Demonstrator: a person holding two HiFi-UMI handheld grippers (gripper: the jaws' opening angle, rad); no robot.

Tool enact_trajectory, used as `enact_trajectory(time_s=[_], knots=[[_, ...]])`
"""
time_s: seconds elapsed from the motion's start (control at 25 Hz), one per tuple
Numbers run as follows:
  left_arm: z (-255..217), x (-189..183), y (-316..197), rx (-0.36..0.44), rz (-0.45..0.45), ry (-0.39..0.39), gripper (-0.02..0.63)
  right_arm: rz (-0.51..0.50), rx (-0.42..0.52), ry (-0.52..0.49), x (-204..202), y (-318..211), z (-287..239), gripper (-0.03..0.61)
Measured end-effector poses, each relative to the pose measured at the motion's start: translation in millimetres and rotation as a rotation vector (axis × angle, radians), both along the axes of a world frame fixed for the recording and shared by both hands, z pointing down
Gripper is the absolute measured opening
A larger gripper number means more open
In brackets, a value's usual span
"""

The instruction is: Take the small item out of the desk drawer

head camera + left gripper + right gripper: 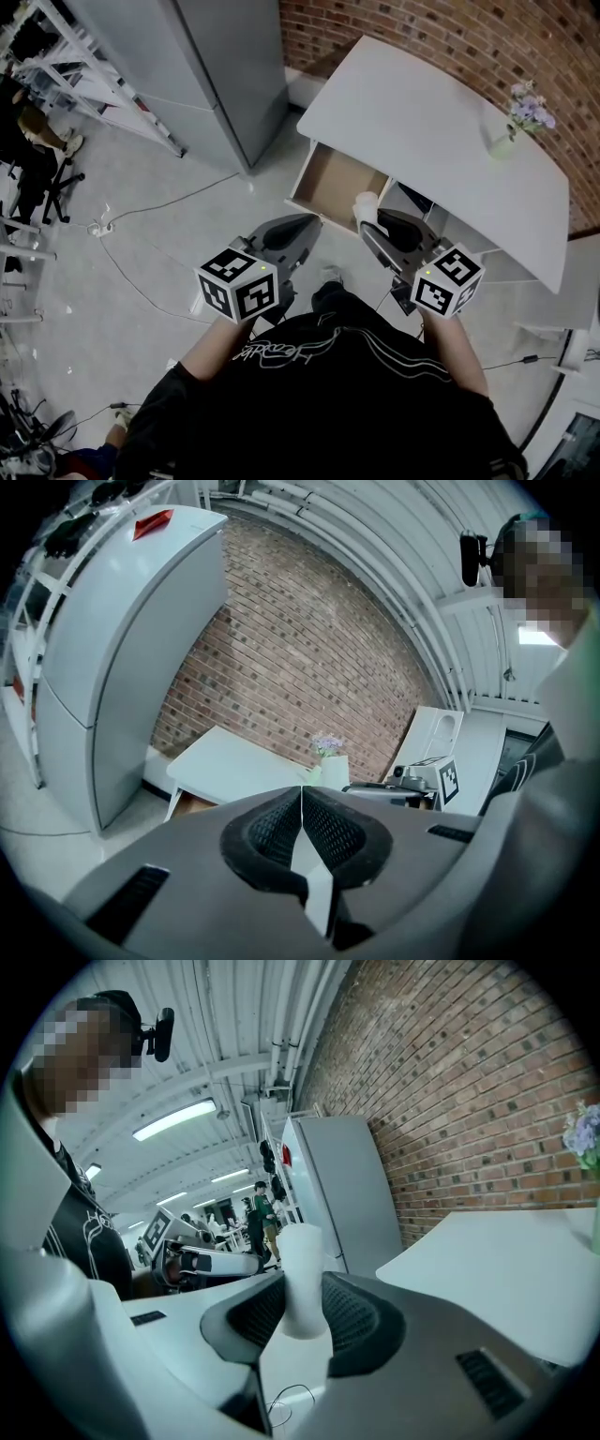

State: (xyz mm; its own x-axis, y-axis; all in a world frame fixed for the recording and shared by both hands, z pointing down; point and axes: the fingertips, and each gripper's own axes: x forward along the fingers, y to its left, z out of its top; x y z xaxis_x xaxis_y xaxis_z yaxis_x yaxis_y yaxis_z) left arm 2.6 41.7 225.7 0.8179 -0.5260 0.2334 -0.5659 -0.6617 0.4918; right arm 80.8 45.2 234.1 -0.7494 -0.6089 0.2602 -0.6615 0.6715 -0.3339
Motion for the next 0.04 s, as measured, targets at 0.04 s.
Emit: enact_trajectory(time_s=[0.04], knots=[[1.6, -0.6, -0.6, -0.002, -0.001, 0.0, 0.023, 0.002, -0.001, -0.002, -0.1, -0.3, 0.9, 0.137]])
